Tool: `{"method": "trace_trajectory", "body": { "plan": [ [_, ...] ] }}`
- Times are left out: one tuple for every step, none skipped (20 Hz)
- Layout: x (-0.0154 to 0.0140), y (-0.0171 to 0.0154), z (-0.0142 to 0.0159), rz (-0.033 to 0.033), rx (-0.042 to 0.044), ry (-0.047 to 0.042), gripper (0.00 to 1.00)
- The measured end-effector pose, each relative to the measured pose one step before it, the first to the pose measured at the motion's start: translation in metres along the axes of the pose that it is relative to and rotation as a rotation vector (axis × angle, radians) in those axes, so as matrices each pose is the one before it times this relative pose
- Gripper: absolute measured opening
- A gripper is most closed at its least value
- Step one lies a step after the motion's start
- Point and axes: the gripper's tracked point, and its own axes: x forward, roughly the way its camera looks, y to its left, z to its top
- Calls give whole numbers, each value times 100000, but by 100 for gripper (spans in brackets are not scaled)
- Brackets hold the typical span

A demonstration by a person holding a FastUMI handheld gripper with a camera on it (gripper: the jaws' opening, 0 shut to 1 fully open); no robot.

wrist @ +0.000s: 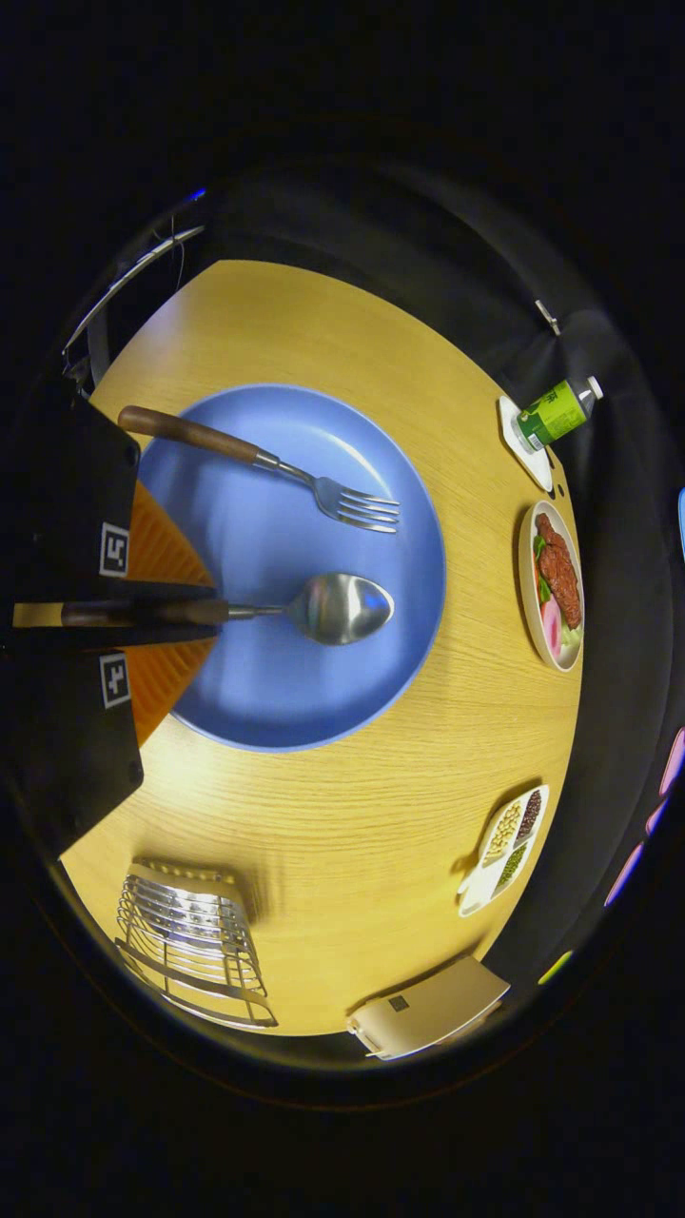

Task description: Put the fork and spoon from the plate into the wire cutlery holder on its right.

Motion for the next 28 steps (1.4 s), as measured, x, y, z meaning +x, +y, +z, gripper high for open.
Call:
{"method": "trace_trajectory", "body": {
  "plan": [
    [20, -60, 72, 1017, -501, 7, 15],
    [-99, 40, 89, 1217, -430, -456, 15],
    [-4, 180, -185, 1824, -467, 299, 11],
    [8, 359, 14, 3186, -630, 1201, 9],
    [-324, 111, -211, 1502, -131, 552, 9],
    [-443, -96, 187, 660, 179, -518, 9],
    [-449, -16, 231, 551, -22, -548, 9],
    [-703, -140, 129, 465, -361, -498, 9],
    [-1167, -245, -42, 581, -967, 190, 9],
    [-1089, -285, 52, 127, -1066, -797, 9],
    [-1170, -264, 100, 727, -1136, -795, 9],
    [-1153, -251, -25, 804, -937, -631, 9],
    [-1220, -400, -188, 497, -799, -113, 9],
    [-1233, -419, -106, 264, -482, -285, 9],
    [-1229, -514, 27, 28, -480, -608, 9],
    [-1298, -588, 34, 207, -539, -653, 9],
    [-1393, -668, -72, -3, -405, -345, 9],
    [-1240, -876, -110, -358, -401, 152, 9],
    [-1236, -1007, -192, -502, -646, 313, 9],
    [-1109, -978, -253, -633, -631, 619, 9],
    [-1098, -1085, -300, -736, -750, 937, 9],
    [-1042, -1176, -411, -1011, -1101, 1336, 9],
    [-810, -986, -327, -967, -973, 868, 9],
    [-885, -1009, -474, -855, -1270, 1281, 9],
    [-750, -857, -609, -409, -1042, 1630, 9],
    [-652, -833, -607, -267, -816, 1860, 9],
    [-531, -804, -584, -487, -915, 1885, 9],
    [-414, -984, -583, -940, -1583, 2211, 9]
  ]
}}
